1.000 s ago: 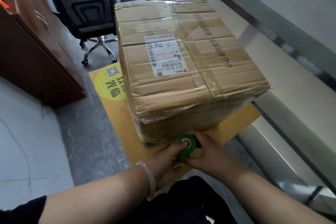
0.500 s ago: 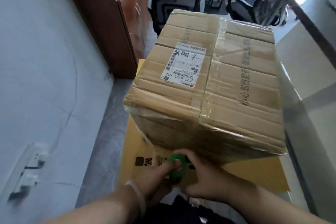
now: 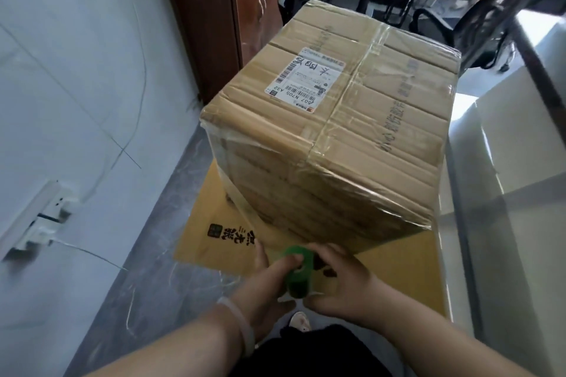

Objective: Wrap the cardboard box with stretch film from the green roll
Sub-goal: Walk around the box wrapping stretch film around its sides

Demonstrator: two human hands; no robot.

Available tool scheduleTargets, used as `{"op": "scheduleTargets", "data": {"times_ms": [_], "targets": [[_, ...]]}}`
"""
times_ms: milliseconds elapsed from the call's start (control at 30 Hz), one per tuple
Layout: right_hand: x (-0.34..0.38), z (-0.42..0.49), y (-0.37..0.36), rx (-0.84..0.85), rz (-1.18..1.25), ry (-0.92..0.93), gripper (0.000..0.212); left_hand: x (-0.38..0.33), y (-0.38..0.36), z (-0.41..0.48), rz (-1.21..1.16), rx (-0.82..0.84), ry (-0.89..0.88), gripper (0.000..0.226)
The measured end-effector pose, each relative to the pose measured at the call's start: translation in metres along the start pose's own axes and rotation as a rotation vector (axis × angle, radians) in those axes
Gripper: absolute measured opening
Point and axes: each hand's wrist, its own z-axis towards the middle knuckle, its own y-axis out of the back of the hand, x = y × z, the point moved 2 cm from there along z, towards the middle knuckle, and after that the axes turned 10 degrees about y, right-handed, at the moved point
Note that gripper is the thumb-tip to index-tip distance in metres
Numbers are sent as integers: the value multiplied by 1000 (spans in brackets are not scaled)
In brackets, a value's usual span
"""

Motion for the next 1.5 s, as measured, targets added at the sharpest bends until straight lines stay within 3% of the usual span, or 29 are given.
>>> {"op": "scheduleTargets", "data": {"times_ms": [133,267,433,567,667,800,867,1033,1133,1300,1400,1500], "targets": [[-3,-12,-5,64,15,-42,82,14,-6,-1,59,-30,-36,137],[0,-16,7,80,-16,65,77,19,-22,-11,-64,-27,-133,107],[-11,-16,32,128,-182,201,82,41,-60,-5,-229,-42,-279,91],[-35,-31,52,263,-64,179,88,66,-91,5,-398,-173,-293,98],[-57,-41,72,374,-2,206,80,77,-111,12,-416,-230,-309,103],[-74,-48,97,465,-146,316,90,90,-142,22,-481,-281,-317,99],[-80,-51,104,505,-201,353,86,96,-152,26,-490,-290,-317,104],[-97,-48,113,452,-104,265,70,92,-162,39,-391,-233,-287,135],[-102,-45,123,409,-82,203,66,80,-167,55,-349,-177,-288,131],[-119,-48,136,391,-260,181,80,80,-180,80,-353,-92,-249,150],[-123,-44,139,352,-262,193,78,77,-187,84,-399,-111,-229,149],[-125,-31,150,430,-241,192,82,72,-195,83,-397,-163,-175,142]]}}
